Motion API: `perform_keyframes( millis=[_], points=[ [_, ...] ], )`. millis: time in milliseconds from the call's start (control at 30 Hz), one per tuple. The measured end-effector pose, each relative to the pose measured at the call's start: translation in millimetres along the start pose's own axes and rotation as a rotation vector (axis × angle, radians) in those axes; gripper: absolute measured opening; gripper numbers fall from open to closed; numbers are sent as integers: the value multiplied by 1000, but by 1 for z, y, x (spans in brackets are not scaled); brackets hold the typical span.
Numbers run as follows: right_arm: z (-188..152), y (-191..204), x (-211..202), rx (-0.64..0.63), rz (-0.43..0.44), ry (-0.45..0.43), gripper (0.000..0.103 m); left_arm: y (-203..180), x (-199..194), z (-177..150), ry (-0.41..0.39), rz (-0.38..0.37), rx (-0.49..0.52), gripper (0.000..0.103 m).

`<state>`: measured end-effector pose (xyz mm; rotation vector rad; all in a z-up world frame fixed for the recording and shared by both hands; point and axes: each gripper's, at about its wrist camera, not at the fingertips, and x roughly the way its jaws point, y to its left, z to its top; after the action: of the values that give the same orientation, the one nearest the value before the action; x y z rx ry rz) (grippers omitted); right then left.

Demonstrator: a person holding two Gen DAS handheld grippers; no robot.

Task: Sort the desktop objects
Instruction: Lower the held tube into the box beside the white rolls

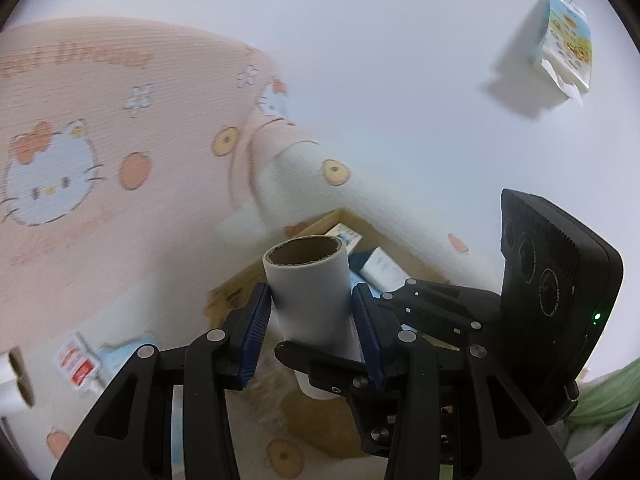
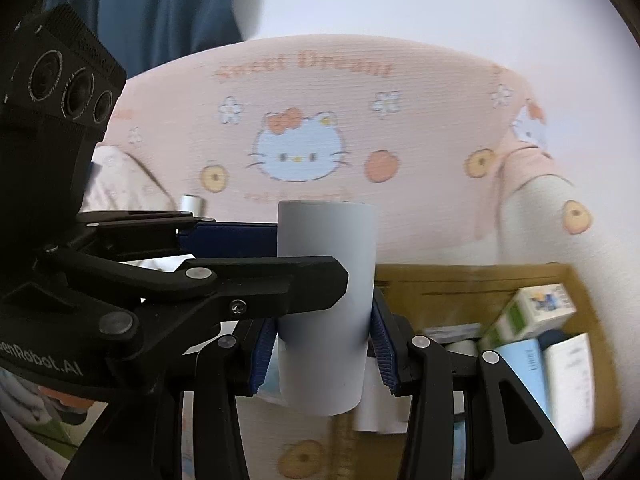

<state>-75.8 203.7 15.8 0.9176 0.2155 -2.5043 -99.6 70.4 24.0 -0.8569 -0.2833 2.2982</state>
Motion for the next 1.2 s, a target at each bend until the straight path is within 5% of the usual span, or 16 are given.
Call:
perform_keyframes(
  millis=[233, 400, 867, 1200],
  points=[
    [7, -39, 1, 34, -30, 15, 41, 4, 37, 22, 66, -99, -69, 46],
    [3, -61, 13, 48, -61, 79, 41, 1, 71, 32, 161, -91, -55, 46],
    [-23, -119, 39, 180, 29, 232, 41, -9, 133, 32, 382, -64, -53, 43],
    [-31, -132, 60, 251, 15, 314, 41, 25, 168, 26, 495, -91, -323, 42]
  ],
)
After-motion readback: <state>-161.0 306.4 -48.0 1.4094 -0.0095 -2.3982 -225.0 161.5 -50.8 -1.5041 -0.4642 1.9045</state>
